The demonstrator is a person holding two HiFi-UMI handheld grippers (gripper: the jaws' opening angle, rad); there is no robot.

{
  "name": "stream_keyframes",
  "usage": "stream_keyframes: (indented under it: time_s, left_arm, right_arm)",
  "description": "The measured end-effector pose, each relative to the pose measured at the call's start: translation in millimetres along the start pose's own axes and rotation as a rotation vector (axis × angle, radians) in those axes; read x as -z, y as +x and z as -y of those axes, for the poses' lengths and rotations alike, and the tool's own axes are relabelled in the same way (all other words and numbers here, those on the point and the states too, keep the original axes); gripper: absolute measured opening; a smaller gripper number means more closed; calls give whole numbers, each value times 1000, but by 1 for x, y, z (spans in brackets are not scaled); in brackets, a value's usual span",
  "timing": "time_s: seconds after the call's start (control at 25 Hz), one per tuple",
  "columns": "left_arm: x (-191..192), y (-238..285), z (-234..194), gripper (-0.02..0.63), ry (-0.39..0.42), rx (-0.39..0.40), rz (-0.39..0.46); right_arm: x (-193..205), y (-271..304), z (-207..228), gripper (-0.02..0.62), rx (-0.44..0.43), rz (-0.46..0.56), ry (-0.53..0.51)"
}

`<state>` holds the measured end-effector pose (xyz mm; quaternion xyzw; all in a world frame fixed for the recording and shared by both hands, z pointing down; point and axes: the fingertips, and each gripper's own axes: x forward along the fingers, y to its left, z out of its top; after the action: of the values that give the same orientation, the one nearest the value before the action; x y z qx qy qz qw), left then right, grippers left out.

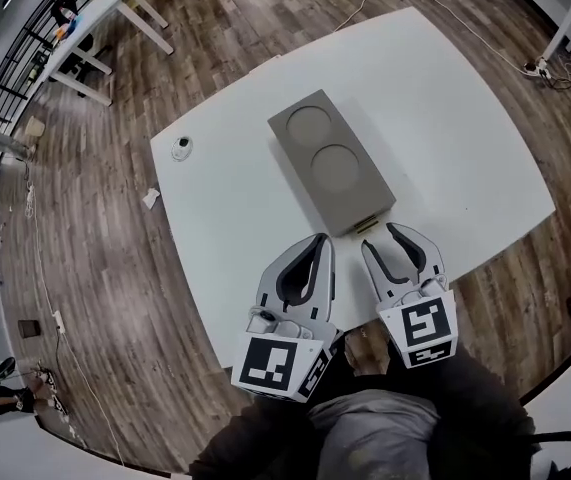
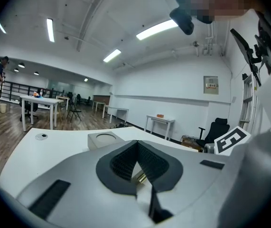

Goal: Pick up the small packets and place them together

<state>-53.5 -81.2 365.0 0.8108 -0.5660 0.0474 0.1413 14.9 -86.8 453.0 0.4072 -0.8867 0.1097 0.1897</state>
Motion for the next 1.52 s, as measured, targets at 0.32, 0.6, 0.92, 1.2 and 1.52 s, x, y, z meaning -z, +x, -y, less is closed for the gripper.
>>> stream_keyframes:
  time_s: [0.32, 0.6, 0.92, 1.2, 1.52]
  left_arm:
    - [7, 10, -24, 3, -18, 12, -23]
    - [7, 13, -29, 3, -20, 38, -42]
    - [5, 16, -34, 3, -12, 55, -48]
    - [4, 17, -30, 3, -4, 69, -58]
    - [6, 11, -22, 3, 11, 62, -59]
  right_arm:
    - [9, 24, 1, 158, 26, -57, 42]
    - [12, 31, 0, 163, 73, -90, 48]
    - [10, 35, 3, 163, 133, -98, 23]
    - [10, 34, 5, 163, 141, -99, -1]
    - [12, 29, -12, 32, 113, -66, -18]
